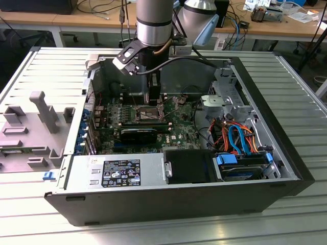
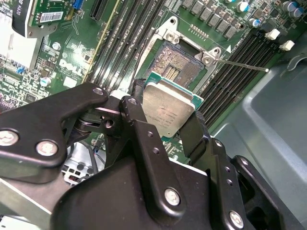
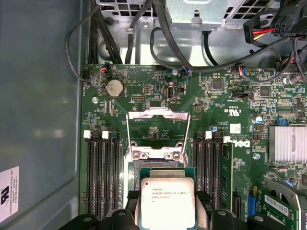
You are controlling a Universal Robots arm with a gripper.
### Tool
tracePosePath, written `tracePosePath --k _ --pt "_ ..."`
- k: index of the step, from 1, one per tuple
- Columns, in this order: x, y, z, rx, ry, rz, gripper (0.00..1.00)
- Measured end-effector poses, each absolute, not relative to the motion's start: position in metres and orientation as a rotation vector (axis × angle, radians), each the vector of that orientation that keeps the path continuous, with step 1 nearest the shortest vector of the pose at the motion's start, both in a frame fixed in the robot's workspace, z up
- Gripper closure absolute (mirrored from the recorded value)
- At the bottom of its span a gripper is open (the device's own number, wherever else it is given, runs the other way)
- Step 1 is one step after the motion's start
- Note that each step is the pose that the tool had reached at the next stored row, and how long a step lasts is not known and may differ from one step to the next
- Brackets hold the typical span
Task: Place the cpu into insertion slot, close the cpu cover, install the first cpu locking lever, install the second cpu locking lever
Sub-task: 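Place the cpu into insertion slot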
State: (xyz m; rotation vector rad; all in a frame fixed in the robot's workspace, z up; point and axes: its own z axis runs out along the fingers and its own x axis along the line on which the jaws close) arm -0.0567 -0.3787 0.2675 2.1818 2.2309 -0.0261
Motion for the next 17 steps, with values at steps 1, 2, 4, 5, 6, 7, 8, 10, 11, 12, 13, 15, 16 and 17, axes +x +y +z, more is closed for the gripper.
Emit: tracePosePath --k 1,2,4,5,6,7,8,10,11,12,13,15,16,17 --pt "-0.0567 -0.3786 0.2674 2.182 2.231 -0.026 0.46" --pt "-0.0567 -0.3785 0.2674 2.182 2.231 -0.026 0.46" --pt "-0.0567 -0.3783 0.2673 2.182 2.231 -0.026 0.46" --pt "-0.0567 -0.3782 0.2673 2.182 2.231 -0.026 0.46" --pt "-0.0567 -0.3782 0.2673 2.182 2.231 -0.026 0.46" --pt "-0.0567 -0.378 0.2672 2.182 2.231 -0.026 0.46" --pt "-0.0567 -0.3778 0.2672 2.182 2.231 -0.026 0.46" --pt "-0.0567 -0.3768 0.2669 2.182 2.231 -0.026 0.46" --pt "-0.0567 -0.3759 0.2668 2.182 2.231 -0.026 0.46" --pt "-0.0567 -0.3758 0.2667 2.182 2.231 -0.026 0.46" --pt "-0.0567 -0.3757 0.2667 2.182 2.231 -0.026 0.46" --pt "-0.0567 -0.3754 0.2666 2.182 2.231 -0.026 0.46" --pt "-0.0567 -0.375 0.2666 2.182 2.231 -0.026 0.46" --pt "-0.0567 -0.3747 0.2665 2.182 2.231 -0.026 0.46"
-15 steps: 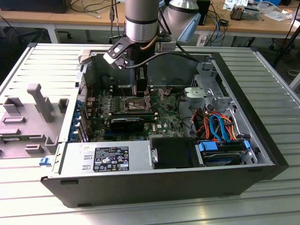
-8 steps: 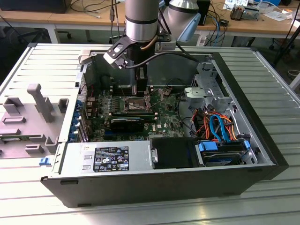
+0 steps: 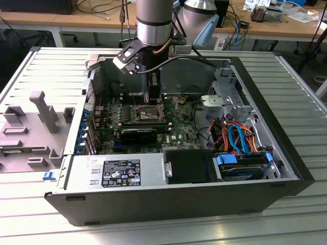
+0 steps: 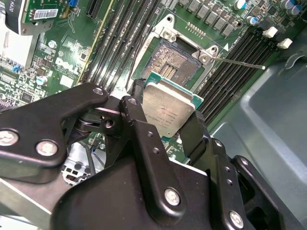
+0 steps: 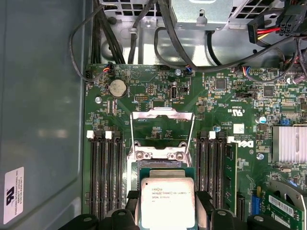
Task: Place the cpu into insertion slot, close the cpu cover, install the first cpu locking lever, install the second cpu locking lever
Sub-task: 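Place the cpu into insertion slot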
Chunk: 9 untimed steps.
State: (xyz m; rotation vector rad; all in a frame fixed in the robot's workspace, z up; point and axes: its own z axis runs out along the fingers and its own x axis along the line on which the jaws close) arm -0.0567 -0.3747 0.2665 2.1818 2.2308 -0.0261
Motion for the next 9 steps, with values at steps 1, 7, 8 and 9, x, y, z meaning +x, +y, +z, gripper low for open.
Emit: tracePosePath --k 1,7,8,9 --pt "-0.0567 -0.3746 0.2665 2.182 2.231 -0.026 0.46" --pt "-0.0567 -0.3739 0.2663 2.182 2.231 -0.026 0.46" --pt "-0.0567 -0.3734 0.2662 2.182 2.231 -0.026 0.46" --pt "-0.0567 -0.3731 0.266 2.182 2.231 -0.026 0.46"
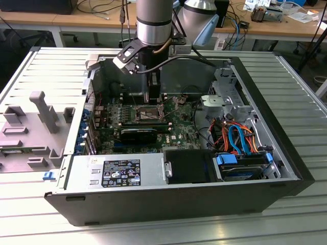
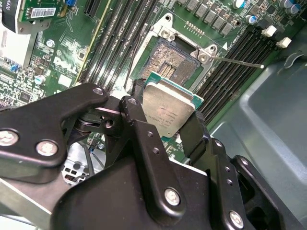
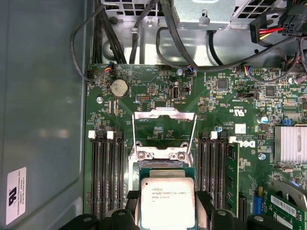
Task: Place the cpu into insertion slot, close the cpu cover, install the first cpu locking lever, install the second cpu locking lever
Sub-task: 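Place the cpu into insertion slot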
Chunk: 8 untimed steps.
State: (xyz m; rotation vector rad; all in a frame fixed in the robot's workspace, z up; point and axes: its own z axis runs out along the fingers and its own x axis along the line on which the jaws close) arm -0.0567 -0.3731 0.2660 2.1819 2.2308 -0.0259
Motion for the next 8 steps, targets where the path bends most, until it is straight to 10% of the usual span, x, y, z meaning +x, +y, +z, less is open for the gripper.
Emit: tracePosePath --k 8 --pt "-0.0567 -0.3662 0.2567 2.182 2.231 -0.026 0.46"
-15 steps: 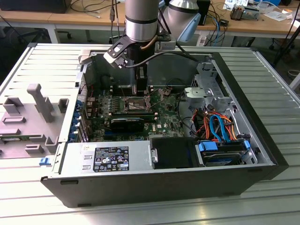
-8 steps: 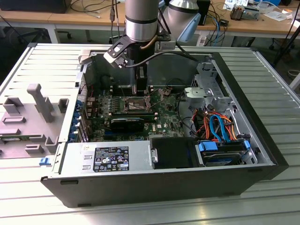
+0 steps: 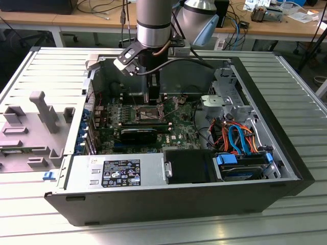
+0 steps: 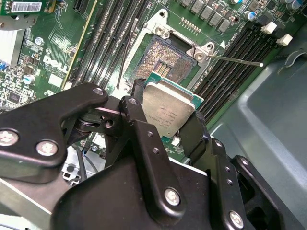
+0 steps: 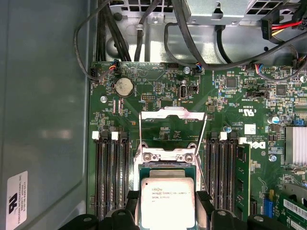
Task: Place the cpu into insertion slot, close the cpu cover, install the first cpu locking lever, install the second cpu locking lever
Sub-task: 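Place the cpu into insertion slot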
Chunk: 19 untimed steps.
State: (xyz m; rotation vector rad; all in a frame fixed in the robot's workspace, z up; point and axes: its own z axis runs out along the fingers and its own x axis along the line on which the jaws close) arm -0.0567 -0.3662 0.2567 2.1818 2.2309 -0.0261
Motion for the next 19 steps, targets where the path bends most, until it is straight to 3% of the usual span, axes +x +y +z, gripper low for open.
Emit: tracePosePath --k 19 --pt "-0.057 -0.3655 0.2517 2.182 2.231 -0.026 0.46"
